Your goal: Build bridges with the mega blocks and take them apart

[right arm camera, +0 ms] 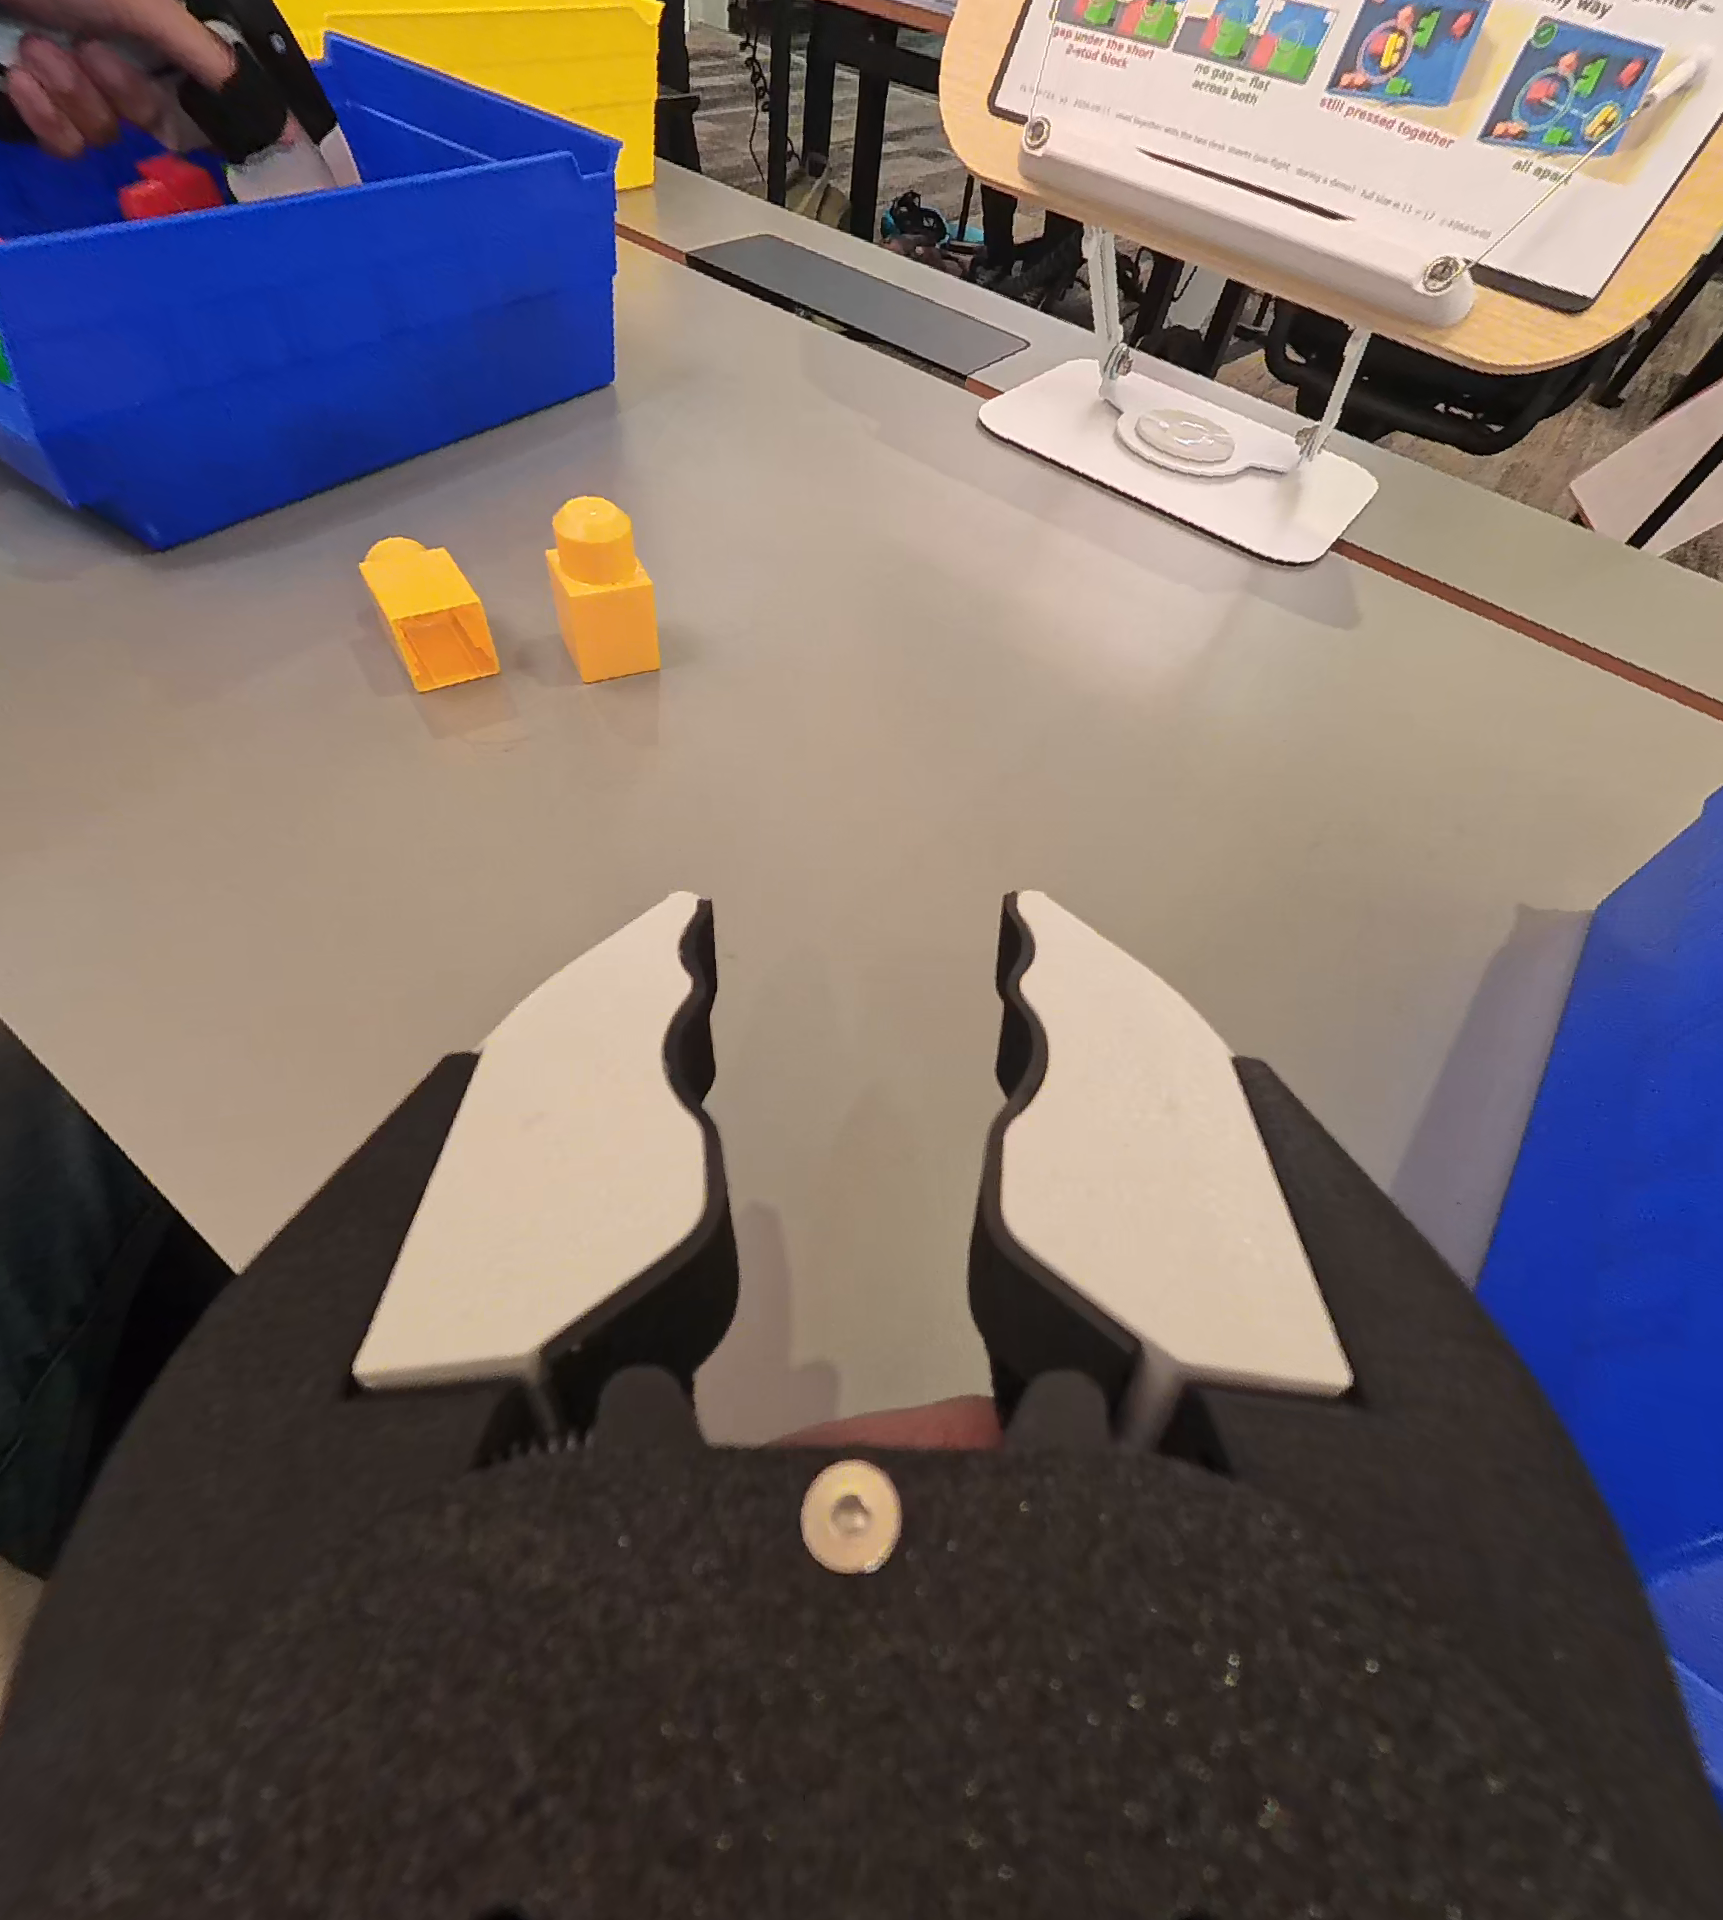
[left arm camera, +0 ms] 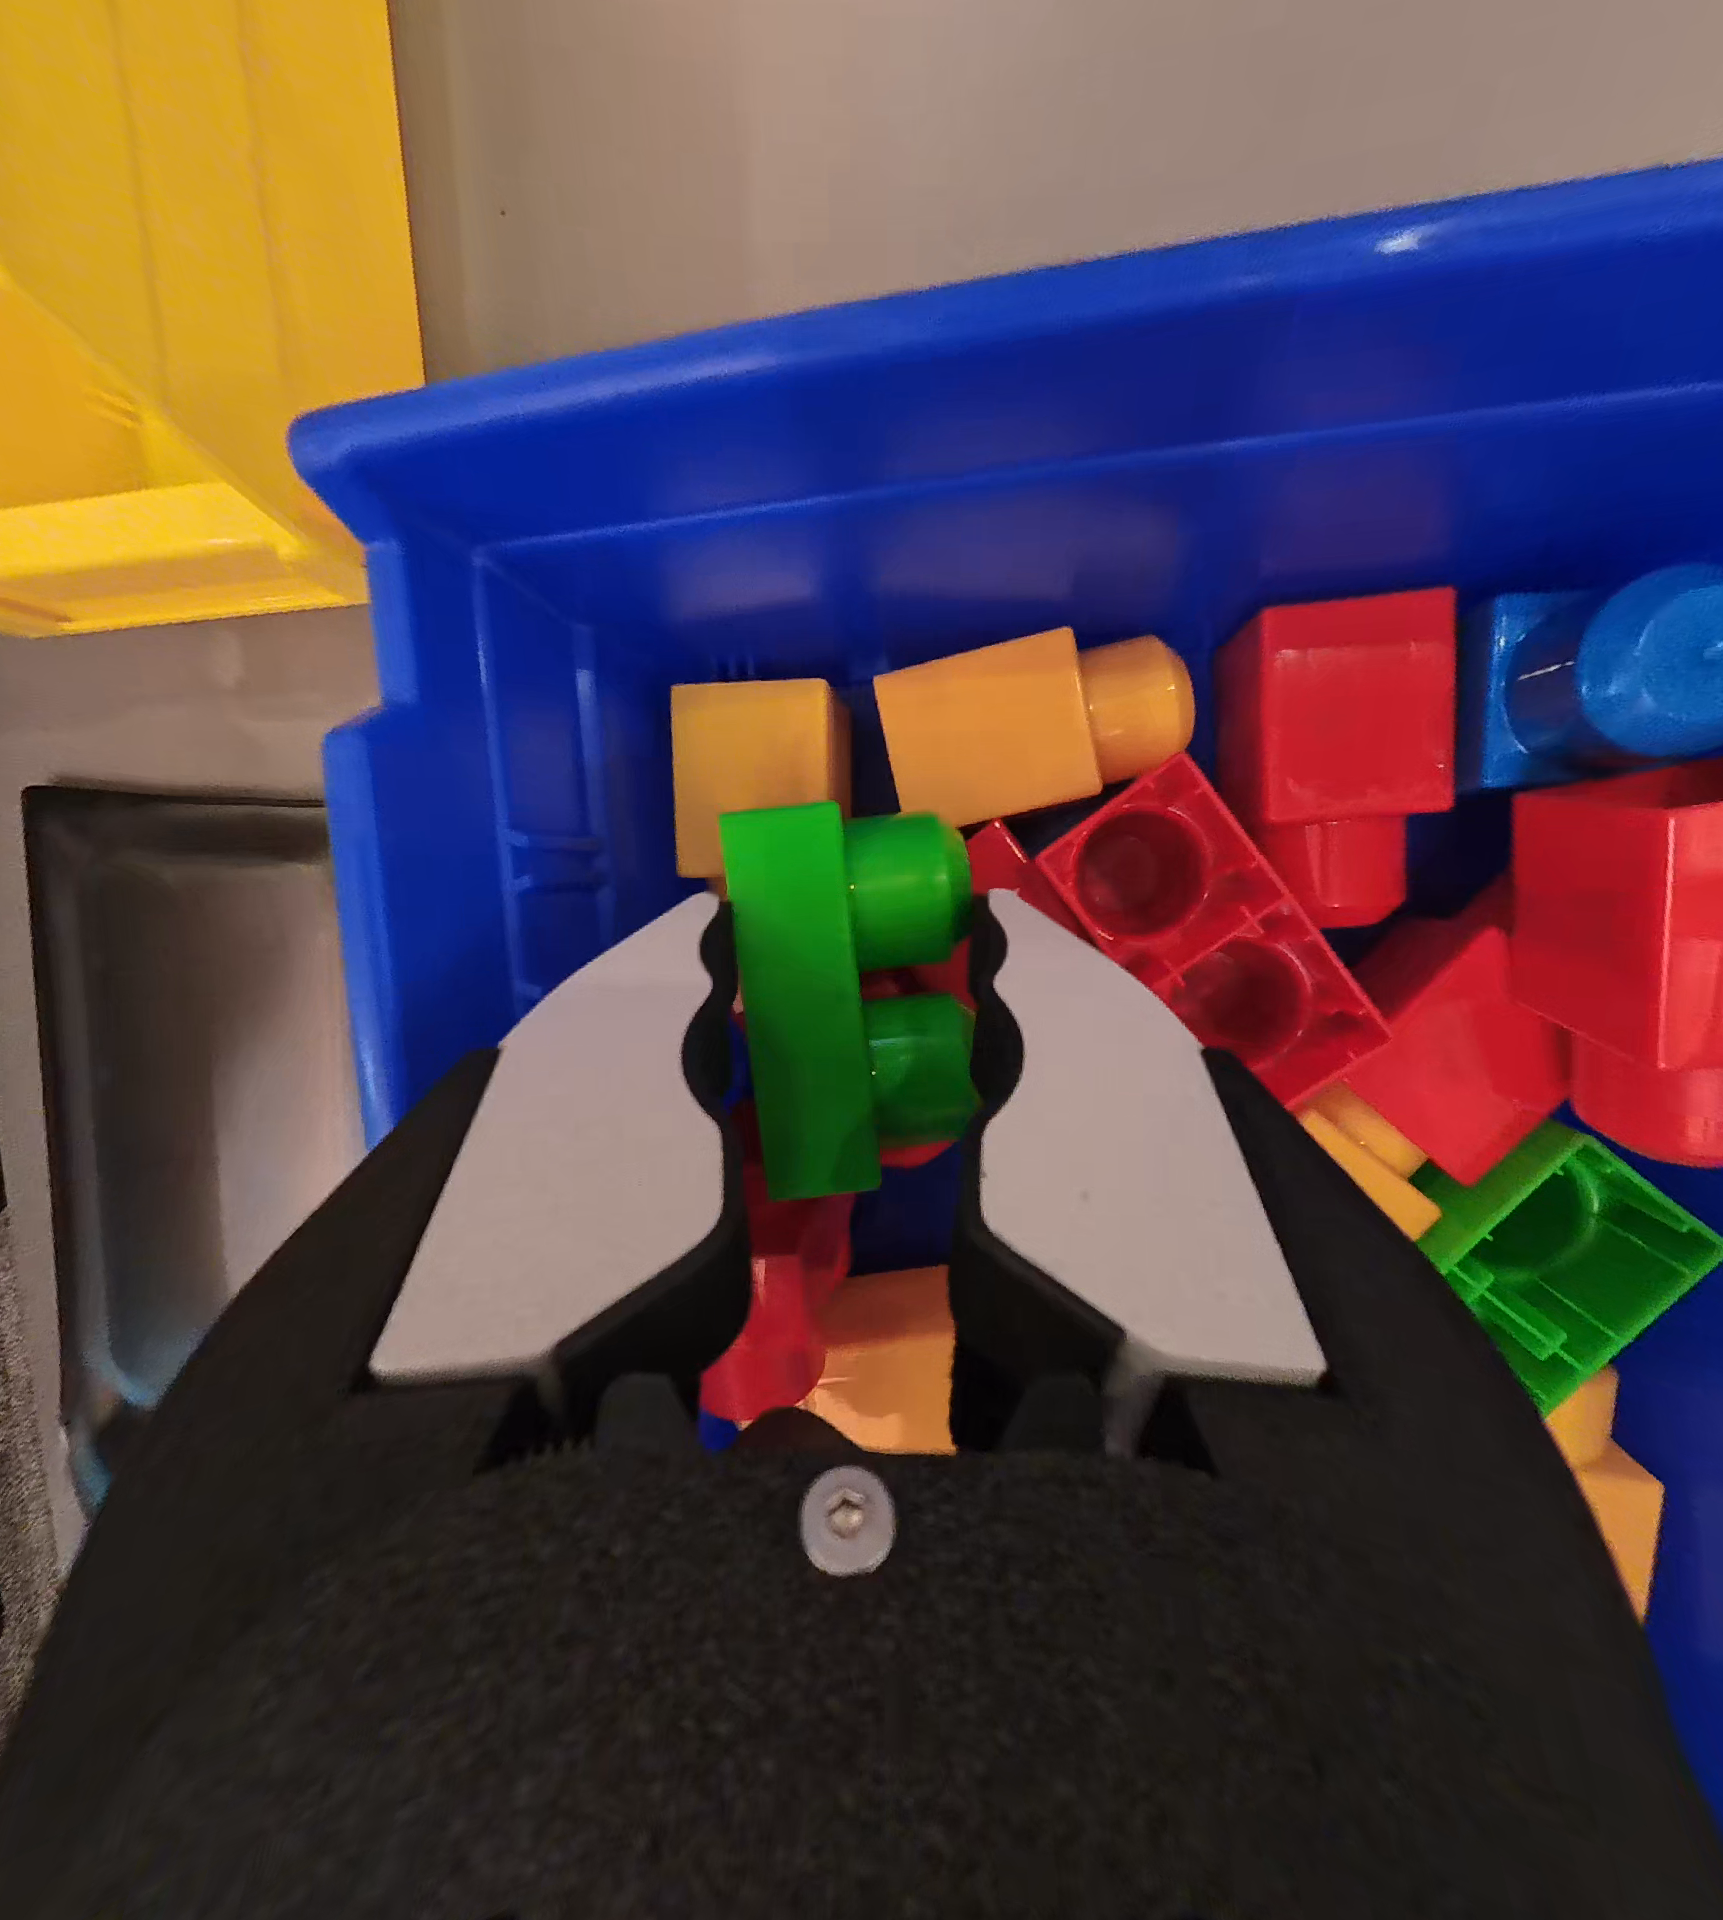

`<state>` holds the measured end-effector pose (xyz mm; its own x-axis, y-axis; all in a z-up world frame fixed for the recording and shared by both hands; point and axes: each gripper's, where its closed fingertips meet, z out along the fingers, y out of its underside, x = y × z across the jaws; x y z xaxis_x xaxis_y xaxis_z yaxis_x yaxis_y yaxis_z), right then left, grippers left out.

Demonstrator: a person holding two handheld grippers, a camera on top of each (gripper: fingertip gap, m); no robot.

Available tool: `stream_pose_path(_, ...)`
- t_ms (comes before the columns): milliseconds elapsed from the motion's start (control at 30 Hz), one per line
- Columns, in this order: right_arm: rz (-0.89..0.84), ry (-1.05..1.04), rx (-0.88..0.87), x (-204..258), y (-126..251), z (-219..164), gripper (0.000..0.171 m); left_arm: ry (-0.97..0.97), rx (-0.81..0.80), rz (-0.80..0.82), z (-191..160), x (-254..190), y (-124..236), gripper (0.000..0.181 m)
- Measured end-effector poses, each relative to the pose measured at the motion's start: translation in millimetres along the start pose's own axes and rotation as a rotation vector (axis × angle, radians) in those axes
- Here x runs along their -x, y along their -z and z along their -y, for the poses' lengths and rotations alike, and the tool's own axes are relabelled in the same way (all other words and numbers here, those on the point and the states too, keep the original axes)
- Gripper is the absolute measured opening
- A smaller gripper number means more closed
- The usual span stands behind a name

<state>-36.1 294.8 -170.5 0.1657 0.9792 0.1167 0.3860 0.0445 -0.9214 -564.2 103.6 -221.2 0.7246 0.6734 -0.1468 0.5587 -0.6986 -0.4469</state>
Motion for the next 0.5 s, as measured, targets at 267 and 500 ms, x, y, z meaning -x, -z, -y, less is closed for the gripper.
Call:
stream_pose_path(267,-0.003,0.002,0.0,-0.4,0.3,0.6,0.052,-0.059,-0.104,-0.058,18.0,-11.6,36.4,0.042)
stream_pose_path(500,-0.007,0.007,-0.006,0.2,0.2,1.4,0.051,-0.213,-0.313,-0.148,27.2,-64.3,125.3,0.042)
